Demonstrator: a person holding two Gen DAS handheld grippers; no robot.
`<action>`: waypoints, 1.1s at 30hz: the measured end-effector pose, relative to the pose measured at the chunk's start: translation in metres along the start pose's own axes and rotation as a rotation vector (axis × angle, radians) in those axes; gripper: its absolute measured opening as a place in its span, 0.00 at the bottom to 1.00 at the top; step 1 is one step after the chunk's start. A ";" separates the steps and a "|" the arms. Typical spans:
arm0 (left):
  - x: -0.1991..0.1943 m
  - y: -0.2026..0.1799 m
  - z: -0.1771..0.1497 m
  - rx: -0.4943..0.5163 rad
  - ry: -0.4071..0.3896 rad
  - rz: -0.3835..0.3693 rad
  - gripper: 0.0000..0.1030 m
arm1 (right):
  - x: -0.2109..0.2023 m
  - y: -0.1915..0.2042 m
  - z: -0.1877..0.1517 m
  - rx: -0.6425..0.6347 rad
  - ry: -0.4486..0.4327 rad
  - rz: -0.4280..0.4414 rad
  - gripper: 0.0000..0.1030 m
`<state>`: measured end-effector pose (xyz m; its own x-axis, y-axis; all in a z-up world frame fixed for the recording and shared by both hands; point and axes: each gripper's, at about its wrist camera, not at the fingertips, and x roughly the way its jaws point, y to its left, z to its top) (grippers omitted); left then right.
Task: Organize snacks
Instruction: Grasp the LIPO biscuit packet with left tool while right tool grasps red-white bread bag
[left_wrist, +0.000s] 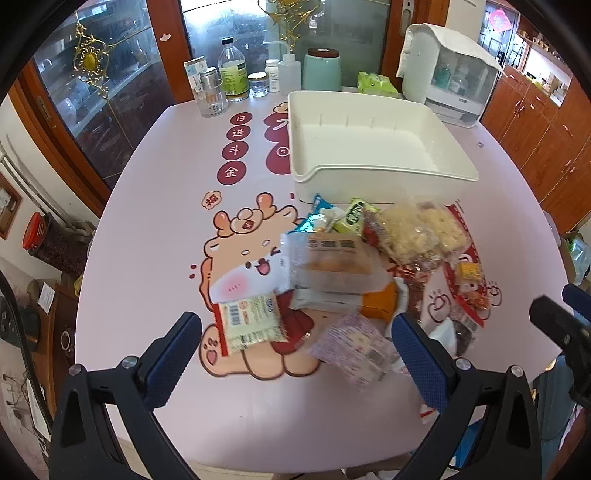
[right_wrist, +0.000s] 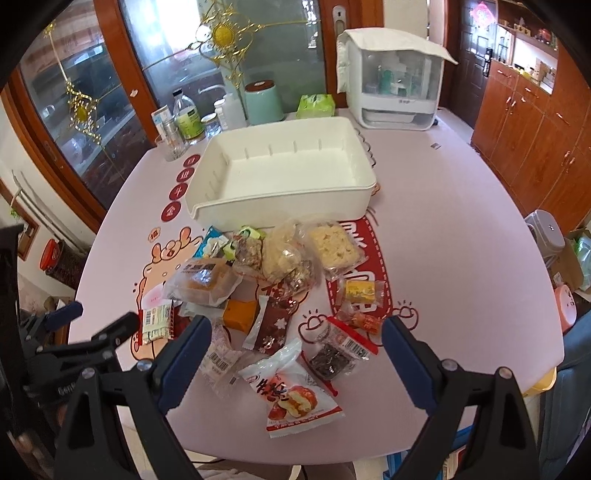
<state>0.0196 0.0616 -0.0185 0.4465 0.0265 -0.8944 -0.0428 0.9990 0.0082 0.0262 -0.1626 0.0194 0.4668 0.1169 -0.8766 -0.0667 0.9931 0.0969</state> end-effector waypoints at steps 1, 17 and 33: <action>0.005 0.006 0.002 0.002 0.002 0.002 0.99 | 0.003 0.003 0.000 -0.007 0.007 0.006 0.88; 0.097 0.062 -0.006 0.129 0.124 -0.050 0.99 | 0.092 0.001 -0.040 -0.148 0.255 0.084 0.86; 0.153 0.063 -0.012 0.478 0.172 -0.152 0.94 | 0.128 0.013 -0.077 -0.355 0.348 0.129 0.82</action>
<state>0.0747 0.1281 -0.1599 0.2610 -0.0860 -0.9615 0.4415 0.8964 0.0397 0.0171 -0.1355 -0.1283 0.1179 0.1664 -0.9790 -0.4277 0.8982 0.1011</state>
